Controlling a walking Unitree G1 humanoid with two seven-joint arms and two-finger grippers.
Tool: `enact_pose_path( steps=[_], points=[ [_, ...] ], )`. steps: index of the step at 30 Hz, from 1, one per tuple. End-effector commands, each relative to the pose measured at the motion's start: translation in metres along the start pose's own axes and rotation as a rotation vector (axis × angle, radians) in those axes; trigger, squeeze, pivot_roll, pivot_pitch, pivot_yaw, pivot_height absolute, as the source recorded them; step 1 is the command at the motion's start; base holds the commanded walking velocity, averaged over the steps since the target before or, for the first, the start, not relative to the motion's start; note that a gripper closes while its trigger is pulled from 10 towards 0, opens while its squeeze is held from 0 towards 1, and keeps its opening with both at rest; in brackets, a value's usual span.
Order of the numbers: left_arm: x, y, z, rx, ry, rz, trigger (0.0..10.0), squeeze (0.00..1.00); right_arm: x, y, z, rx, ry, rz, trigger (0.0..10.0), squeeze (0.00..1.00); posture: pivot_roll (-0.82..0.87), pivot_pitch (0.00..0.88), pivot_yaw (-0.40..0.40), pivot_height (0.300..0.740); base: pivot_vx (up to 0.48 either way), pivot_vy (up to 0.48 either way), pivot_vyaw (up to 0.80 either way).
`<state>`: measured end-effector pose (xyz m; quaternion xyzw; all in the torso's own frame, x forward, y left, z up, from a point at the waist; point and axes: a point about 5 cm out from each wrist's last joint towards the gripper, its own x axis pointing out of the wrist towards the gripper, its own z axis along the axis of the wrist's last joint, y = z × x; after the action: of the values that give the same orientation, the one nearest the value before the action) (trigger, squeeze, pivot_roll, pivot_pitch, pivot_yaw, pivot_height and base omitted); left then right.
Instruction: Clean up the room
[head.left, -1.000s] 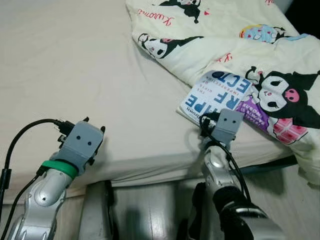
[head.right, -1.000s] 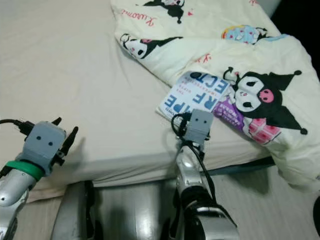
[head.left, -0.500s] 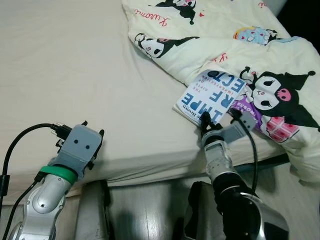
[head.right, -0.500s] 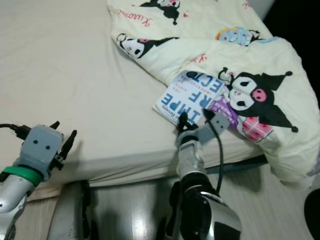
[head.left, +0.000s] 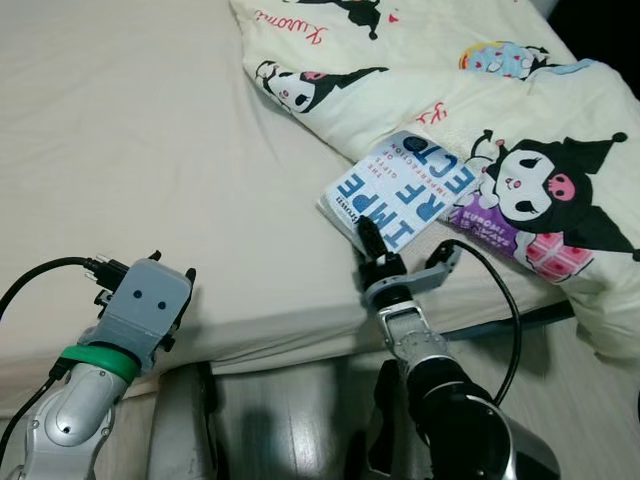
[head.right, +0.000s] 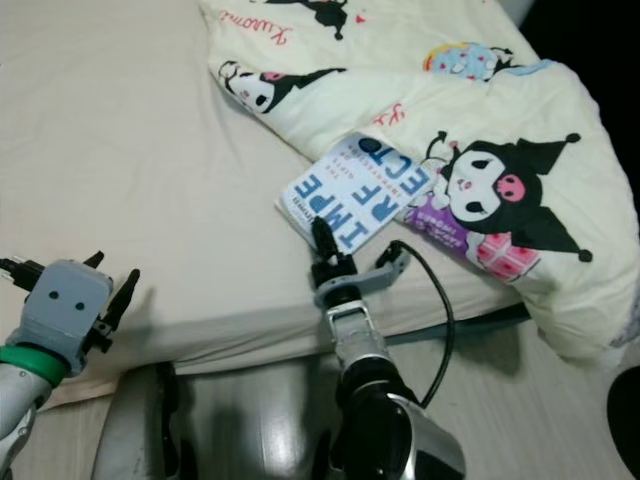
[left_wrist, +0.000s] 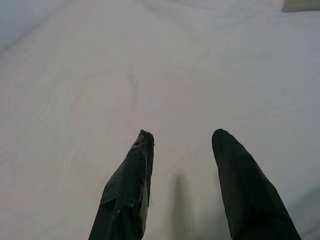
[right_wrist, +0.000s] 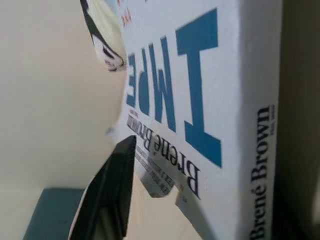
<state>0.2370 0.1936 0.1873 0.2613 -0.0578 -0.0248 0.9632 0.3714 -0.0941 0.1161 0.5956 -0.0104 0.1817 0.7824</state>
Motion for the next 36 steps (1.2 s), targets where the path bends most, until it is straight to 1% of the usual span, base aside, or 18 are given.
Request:
enact_pose_path(
  steps=[1, 7, 10, 15, 18, 19, 20, 22, 23, 24, 25, 29, 31, 32, 33, 34, 35, 36],
  points=[
    [-0.004, -0.001, -0.002, 0.004, 0.017, -0.007, 10.0, 0.0, -0.01, -0.01, -0.026, 0.065, 0.071, -0.061, 0.0, 0.0, 0.38, 0.361, 0.022, 0.5, 0.0, 0.0, 0.0],
    [-0.003, -0.001, -0.001, 0.001, 0.015, -0.004, 10.0, 0.0, -0.008, -0.013, -0.014, 0.026, -0.002, -0.132, 0.0, 0.0, 0.38, 0.352, 0.02, 0.5, 0.0, 0.0, 0.0],
    [-0.003, -0.001, -0.001, 0.0, 0.016, -0.004, 10.0, 0.0, -0.008, -0.013, -0.009, 0.029, -0.03, -0.128, 0.0, 0.0, 0.38, 0.349, 0.021, 0.5, 0.0, 0.0, 0.0],
    [0.0, -0.003, 0.001, -0.005, 0.007, -0.009, 10.0, 0.0, 0.007, 0.01, 0.003, 0.089, -0.103, 0.053, 0.0, 0.0, 0.38, 0.336, 0.025, 0.5, 0.0, 0.0, 0.0],
    [0.002, -0.004, 0.001, -0.007, 0.002, -0.011, 10.0, 0.0, 0.013, 0.019, 0.005, 0.083, -0.105, 0.122, 0.0, 0.0, 0.37, 0.326, 0.025, 0.5, 0.0, 0.0, 0.0],
    [0.004, -0.005, 0.002, -0.008, -0.002, -0.011, 10.0, 0.0, 0.018, 0.028, 0.005, 0.067, -0.096, 0.184, 0.0, 0.0, 0.36, 0.317, 0.023, 0.5, 0.0, 0.0, 0.0],
    [0.004, -0.005, 0.002, -0.008, -0.002, -0.011, 10.0, 0.0, 0.018, 0.028, 0.005, 0.067, -0.096, 0.184, 0.0, 0.0, 0.36, 0.317, 0.023, 0.5, 0.0, 0.0, 0.0],
    [0.008, -0.006, 0.002, -0.012, -0.011, -0.011, 10.0, 0.0, 0.025, 0.046, 0.003, 0.001, -0.054, 0.308, 0.0, 0.0, 0.33, 0.296, 0.017, 0.5, 0.0, 0.0, 0.0],
    [0.008, -0.006, 0.002, -0.012, -0.011, -0.011, 10.0, 0.0, 0.025, 0.046, 0.003, 0.001, -0.054, 0.308, 0.0, 0.0, 0.33, 0.296, 0.017, 0.5, 0.0, 0.0, 0.0],
    [0.013, -0.009, 0.002, -0.017, -0.023, -0.01, 10.0, 0.0, 0.029, 0.06, 0.001, -0.064, -0.02, 0.408, 0.0, 0.0, 0.31, 0.277, 0.009, 0.5, 0.0, 0.0, 0.0],
    [0.015, -0.009, 0.002, -0.019, -0.027, -0.009, 10.0, 0.0, 0.03, 0.065, 0.001, -0.09, -0.014, 0.438, 0.0, 0.0, 0.31, 0.277, 0.009, 0.5, 0.0, 0.0, 0.0],
    [0.018, -0.012, 0.002, -0.023, -0.033, -0.006, 10.0, 0.0, 0.03, 0.071, 0.004, -0.121, -0.009, 0.493, 0.0, 0.0, 0.29, 0.256, 0.002, 0.5, 0.0, 0.0, 0.0],
    [0.023, -0.015, 0.002, -0.014, -0.046, -0.006, 10.0, 0.0, 0.025, 0.078, 0.003, -0.241, 0.043, 0.561, 0.0, 0.0, 0.26, 0.221, -0.014, 0.5, 0.0, 0.0, 0.0],
    [0.023, -0.015, 0.002, -0.014, -0.046, -0.006, 10.0, 0.0, 0.025, 0.078, 0.003, -0.241, 0.043, 0.561, 0.0, 0.0, 0.26, 0.221, -0.014, 0.5, 0.0, 0.0, 0.0],
    [0.024, -0.016, 0.001, -0.015, -0.049, -0.002, 10.0, 0.0, 0.019, 0.081, 0.002, -0.353, 0.081, 0.587, 0.0, 0.0, 0.23, 0.2, -0.021, 0.5, 0.0, 0.0, 0.0],
    [0.024, -0.016, 0.001, -0.015, -0.049, -0.002, 10.0, 0.0, 0.019, 0.081, 0.002, -0.353, 0.081, 0.587, 0.0, 0.0, 0.23, 0.2, -0.021, 0.5, 0.0, 0.0, 0.0],
    [0.027, -0.016, 0.002, -0.019, -0.056, 0.003, 10.0, 0.0, 0.012, 0.082, 0.003, -0.492, 0.094, 0.572, 5.6, 0.0, 0.21, 0.184, -0.026, 0.5, 0.0, 0.0, 0.0],
    [0.029, -0.015, 0.005, -0.034, -0.068, 0.005, 10.0, 0.0, 0.003, 0.081, 0.005, -0.674, 0.085, 0.54, 10.0, 0.0, 0.19, 0.16, -0.029, 0.5, 0.0, 0.0, 0.0]
  ],
)
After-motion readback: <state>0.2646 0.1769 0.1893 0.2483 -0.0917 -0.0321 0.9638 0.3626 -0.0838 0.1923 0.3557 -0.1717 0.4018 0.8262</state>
